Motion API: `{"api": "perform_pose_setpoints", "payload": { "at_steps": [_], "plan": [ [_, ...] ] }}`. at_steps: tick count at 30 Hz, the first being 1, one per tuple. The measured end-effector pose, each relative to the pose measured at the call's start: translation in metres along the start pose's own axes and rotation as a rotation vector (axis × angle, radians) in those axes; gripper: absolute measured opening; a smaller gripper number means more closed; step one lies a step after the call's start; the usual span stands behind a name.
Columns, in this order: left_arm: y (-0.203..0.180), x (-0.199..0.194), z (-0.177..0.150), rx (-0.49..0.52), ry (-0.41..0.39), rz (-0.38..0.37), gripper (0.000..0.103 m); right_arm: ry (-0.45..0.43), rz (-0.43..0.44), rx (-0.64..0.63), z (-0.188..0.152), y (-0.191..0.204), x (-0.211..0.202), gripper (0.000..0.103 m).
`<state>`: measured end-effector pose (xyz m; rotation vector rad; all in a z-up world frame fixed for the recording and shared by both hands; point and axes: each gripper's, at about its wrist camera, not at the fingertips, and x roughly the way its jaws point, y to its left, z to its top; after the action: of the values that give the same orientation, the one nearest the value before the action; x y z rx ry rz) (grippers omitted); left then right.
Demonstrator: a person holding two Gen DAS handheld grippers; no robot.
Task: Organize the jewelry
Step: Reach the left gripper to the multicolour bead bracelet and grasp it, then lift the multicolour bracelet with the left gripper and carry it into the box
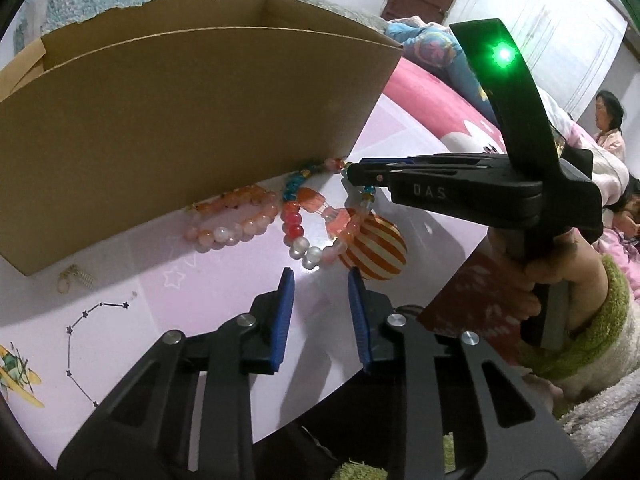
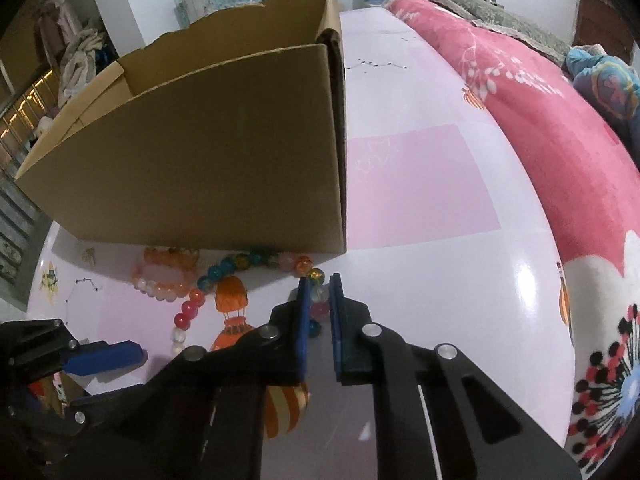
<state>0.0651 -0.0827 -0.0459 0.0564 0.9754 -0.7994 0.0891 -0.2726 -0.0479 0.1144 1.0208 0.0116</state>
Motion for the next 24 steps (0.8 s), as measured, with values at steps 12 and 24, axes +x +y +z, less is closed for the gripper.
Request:
{"api": "perform_pose_setpoints", "payload": {
  "at_steps": [12, 24],
  "plan": [
    [0.013, 0.0, 0.004, -0.055, 0.023, -0.027, 0.027, 0.025, 0.023, 0.092, -0.029, -0.009, -0.018, 0.01],
    [0.014, 0.017, 0.025, -0.065, 0.025, 0.023, 0.026, 0.01, 0.023, 0.082, -0.04, -0.006, -0.023, 0.01]
  ]
}}
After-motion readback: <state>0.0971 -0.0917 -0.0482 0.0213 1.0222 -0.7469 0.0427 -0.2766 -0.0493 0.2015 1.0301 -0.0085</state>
